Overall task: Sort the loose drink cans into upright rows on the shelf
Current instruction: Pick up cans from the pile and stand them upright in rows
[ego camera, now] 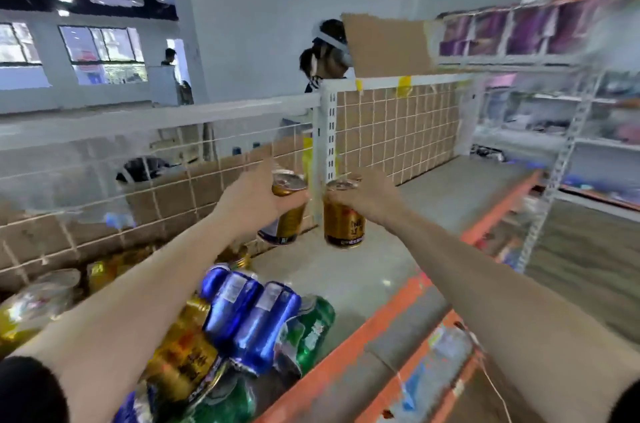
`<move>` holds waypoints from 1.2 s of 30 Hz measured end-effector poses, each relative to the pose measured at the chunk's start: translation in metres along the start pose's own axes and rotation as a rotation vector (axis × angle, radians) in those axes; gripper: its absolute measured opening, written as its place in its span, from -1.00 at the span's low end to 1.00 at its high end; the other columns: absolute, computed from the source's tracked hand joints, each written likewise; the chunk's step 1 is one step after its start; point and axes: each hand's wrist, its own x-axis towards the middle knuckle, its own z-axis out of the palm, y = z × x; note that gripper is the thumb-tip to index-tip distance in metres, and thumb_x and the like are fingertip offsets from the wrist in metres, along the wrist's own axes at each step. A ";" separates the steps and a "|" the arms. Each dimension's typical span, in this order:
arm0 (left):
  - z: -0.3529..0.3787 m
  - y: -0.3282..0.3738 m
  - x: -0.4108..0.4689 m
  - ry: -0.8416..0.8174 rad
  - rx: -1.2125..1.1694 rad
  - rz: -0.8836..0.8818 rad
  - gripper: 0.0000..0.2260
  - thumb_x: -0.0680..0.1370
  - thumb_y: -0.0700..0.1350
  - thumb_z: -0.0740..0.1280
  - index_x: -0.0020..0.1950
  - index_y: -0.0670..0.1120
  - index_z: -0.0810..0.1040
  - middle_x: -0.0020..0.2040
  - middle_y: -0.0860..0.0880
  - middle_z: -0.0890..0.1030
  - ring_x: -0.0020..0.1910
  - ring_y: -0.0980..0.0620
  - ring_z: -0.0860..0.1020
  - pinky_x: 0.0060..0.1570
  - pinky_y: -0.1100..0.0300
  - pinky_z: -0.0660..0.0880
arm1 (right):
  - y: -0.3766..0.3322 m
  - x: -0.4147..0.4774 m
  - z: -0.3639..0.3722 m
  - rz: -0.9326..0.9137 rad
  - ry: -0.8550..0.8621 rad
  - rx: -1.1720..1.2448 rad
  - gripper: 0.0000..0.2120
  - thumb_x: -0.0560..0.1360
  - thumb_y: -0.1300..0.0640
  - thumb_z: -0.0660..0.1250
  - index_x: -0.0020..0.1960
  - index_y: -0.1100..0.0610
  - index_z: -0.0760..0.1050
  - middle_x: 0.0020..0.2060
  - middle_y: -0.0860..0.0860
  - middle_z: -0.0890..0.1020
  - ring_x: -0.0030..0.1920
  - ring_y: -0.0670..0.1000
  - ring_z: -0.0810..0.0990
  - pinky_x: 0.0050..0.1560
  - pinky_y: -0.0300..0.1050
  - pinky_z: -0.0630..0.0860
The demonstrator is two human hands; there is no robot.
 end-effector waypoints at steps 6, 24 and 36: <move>0.115 0.111 0.092 -0.081 -0.122 0.102 -0.56 0.40 0.20 0.40 0.09 -0.05 0.40 -0.02 0.00 0.53 -0.06 0.01 0.50 -0.15 0.18 0.39 | 0.120 0.046 -0.088 0.138 0.079 -0.061 -0.59 0.22 -0.16 0.49 -0.13 0.13 0.56 -0.27 0.04 0.61 -0.17 0.06 0.58 -0.18 -0.07 0.51; 0.371 0.314 0.360 -0.342 0.078 0.210 -0.39 0.26 0.38 0.39 0.00 -0.10 0.53 -0.06 -0.06 0.50 -0.17 0.01 0.49 -0.22 0.12 0.43 | 0.412 0.230 -0.271 0.284 0.051 -0.222 -0.35 0.27 -0.15 0.52 0.21 0.19 0.46 0.09 0.12 0.57 0.06 0.09 0.54 0.00 -0.06 0.51; 0.486 0.352 0.552 -0.411 0.088 0.159 -0.60 0.31 0.16 0.49 -0.05 -0.11 0.56 -0.07 -0.07 0.49 -0.18 0.00 0.50 -0.40 0.22 0.34 | 0.545 0.413 -0.331 0.335 0.004 -0.123 -0.27 0.29 -0.09 0.53 0.31 0.15 0.32 0.15 0.06 0.47 -0.01 -0.03 0.38 -0.09 -0.22 0.34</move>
